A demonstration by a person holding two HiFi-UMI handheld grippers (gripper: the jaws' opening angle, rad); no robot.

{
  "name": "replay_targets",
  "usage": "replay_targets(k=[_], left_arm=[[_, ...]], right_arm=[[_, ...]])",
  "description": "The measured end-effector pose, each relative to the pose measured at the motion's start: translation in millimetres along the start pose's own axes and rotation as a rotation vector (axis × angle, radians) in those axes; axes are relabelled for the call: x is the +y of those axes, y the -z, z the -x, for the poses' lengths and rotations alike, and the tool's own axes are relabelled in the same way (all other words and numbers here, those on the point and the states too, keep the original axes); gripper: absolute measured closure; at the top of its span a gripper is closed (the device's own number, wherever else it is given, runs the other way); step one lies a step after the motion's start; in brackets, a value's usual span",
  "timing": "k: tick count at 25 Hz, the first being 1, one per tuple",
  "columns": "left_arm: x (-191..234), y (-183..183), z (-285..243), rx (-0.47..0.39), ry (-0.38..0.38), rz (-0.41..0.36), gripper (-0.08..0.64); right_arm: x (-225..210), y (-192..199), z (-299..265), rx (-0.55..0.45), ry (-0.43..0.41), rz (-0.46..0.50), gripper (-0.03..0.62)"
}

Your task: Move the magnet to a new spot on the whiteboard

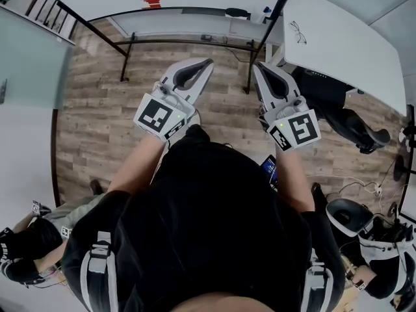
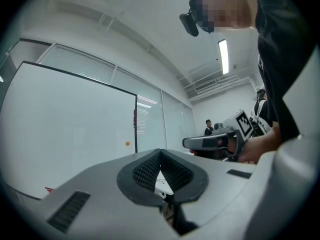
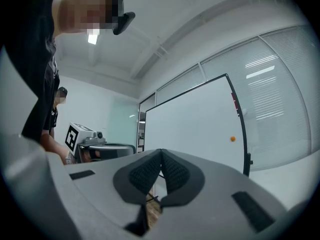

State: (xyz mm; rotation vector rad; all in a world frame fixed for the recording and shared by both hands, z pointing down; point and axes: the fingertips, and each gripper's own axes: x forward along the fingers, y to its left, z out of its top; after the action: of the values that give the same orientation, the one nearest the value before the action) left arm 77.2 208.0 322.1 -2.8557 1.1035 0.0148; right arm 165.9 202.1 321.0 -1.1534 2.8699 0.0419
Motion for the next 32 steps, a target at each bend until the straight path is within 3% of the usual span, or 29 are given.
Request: replay_targets(k=[24,32], left_arm=[[153.8,14.4,-54.8,0.006,0.111,0.007,0.555],[208.1,28.4,-59.1,0.009,0.139,0.044,0.555]], right_arm=[[-52.6,13.7,-147.5,0.019,0.133,-0.004,0.591],[-63.3,25.2,-196.3,0.047,0.183,-0.021,0.591]])
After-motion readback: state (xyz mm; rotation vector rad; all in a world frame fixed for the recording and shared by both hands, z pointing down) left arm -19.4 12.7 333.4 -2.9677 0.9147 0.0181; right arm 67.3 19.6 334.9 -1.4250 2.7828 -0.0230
